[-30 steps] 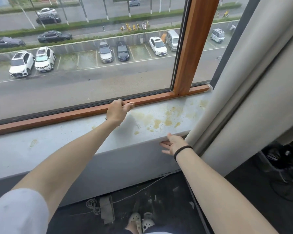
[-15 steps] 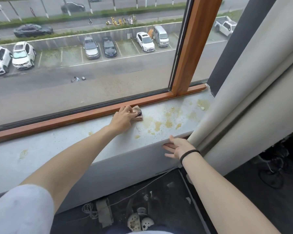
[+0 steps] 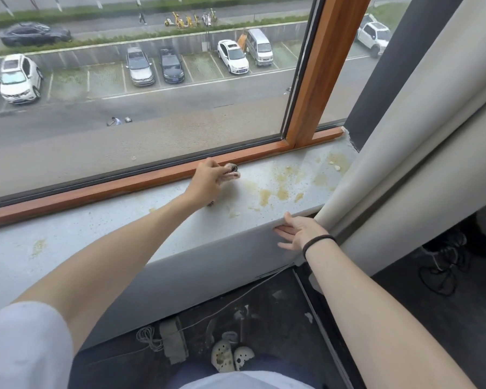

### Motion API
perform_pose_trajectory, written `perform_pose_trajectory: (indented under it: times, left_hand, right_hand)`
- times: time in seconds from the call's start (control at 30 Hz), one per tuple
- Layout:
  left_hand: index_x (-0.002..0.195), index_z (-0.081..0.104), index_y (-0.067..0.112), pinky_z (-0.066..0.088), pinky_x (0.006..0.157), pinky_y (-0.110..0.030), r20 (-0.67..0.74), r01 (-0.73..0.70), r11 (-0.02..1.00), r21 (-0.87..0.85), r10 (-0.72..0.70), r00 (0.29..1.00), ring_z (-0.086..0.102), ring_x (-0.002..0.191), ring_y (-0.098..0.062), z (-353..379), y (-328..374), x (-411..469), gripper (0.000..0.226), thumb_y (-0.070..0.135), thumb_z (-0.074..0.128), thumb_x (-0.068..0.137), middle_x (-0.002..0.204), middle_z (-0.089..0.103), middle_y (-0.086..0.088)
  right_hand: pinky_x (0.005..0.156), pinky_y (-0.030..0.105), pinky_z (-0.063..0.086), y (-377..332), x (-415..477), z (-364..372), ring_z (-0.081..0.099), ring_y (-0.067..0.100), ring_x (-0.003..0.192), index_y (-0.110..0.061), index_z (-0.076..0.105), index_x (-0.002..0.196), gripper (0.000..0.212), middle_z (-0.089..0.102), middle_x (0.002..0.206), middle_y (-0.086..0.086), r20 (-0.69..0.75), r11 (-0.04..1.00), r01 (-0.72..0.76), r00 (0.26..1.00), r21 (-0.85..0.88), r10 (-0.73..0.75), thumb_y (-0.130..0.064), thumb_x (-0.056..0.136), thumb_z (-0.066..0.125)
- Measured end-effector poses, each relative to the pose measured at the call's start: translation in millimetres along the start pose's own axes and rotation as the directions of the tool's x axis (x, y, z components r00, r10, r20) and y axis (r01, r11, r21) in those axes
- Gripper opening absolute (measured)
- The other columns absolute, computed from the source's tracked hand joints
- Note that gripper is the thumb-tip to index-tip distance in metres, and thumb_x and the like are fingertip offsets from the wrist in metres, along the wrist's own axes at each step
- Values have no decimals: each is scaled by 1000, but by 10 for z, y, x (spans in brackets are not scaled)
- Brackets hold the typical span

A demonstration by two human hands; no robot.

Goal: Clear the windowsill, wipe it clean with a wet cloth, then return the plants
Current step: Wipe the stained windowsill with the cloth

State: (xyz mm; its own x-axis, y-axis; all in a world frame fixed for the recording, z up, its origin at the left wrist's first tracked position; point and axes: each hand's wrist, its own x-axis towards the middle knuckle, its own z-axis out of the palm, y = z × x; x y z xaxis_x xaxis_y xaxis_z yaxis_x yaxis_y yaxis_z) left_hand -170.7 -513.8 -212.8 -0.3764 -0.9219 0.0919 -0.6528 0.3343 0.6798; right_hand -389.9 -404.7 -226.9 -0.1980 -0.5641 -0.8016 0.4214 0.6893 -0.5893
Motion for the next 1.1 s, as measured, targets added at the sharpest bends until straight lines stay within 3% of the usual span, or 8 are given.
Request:
perform_pose_trajectory:
  times: [0.13,0.27,0.4,0.47,0.6,0.77,0.93,1.1]
  left_hand:
    - [125,61,10,36,87,-35,46,2,959,285,-15,999,43,104,-34,184,-35,-74,44,-9,46,89,110,50,-15]
    - [118,66,3,37,79,-27,269,-193,979,65,168,948,49,94,-25,317,260,-477,32,-2,58,86,106,53,-16]
    - [117,65,0,36,79,-9,75,-61,997,-40,64,995,49,93,-19,151,293,-507,36,-12,51,87,99,50,-5]
    - [113,68,2,37,82,-15,49,9,1000,24,-10,999,52,98,-24,86,196,-437,36,-13,49,87,101,47,0]
    - [111,68,0,39,73,-21,-21,-19,992,123,22,1000,58,84,-29,269,128,-555,27,-6,55,89,94,53,-16]
    - [118,65,5,38,69,-25,131,-90,985,144,71,989,52,83,-25,482,480,-902,35,-6,49,90,110,53,-18]
    - [118,64,0,40,69,-29,-102,94,991,95,-85,991,53,83,-32,390,442,-919,33,-10,49,90,102,52,-24]
    - [120,64,4,43,59,-30,105,42,987,153,-58,993,50,72,-27,610,651,-1143,39,-12,47,88,106,50,-15]
  right_hand:
    - [101,57,36,11,21,-17,61,26,111,-9,54,84,17,65,116,16,-1,1000,7,1000,-14,-7,-22,95,55]
    - [103,56,34,12,22,-12,60,25,113,-11,53,82,18,64,118,14,-12,999,-5,1000,-33,5,-23,96,53]
    - [102,57,34,-6,10,-16,62,25,107,-10,54,85,17,65,116,14,5,998,-9,1000,-61,9,-23,96,54]
    - [102,57,34,-27,15,-49,63,25,104,-9,54,86,16,65,114,14,17,997,-19,1000,-79,20,-22,96,54]
    - [102,58,32,-79,54,-104,62,25,99,-10,54,92,13,65,115,14,74,990,-46,996,-133,56,-22,95,55]
    - [101,57,32,-136,90,-142,62,24,99,-11,54,102,15,63,120,13,112,978,-50,991,-205,74,-24,96,54]
    - [105,55,28,-172,67,-185,61,24,110,-9,54,105,20,62,121,11,170,959,-66,978,-275,116,-27,97,52]
    - [107,53,26,-195,55,-246,59,25,115,-9,54,96,19,59,127,12,232,944,-63,962,-325,144,-28,96,53]
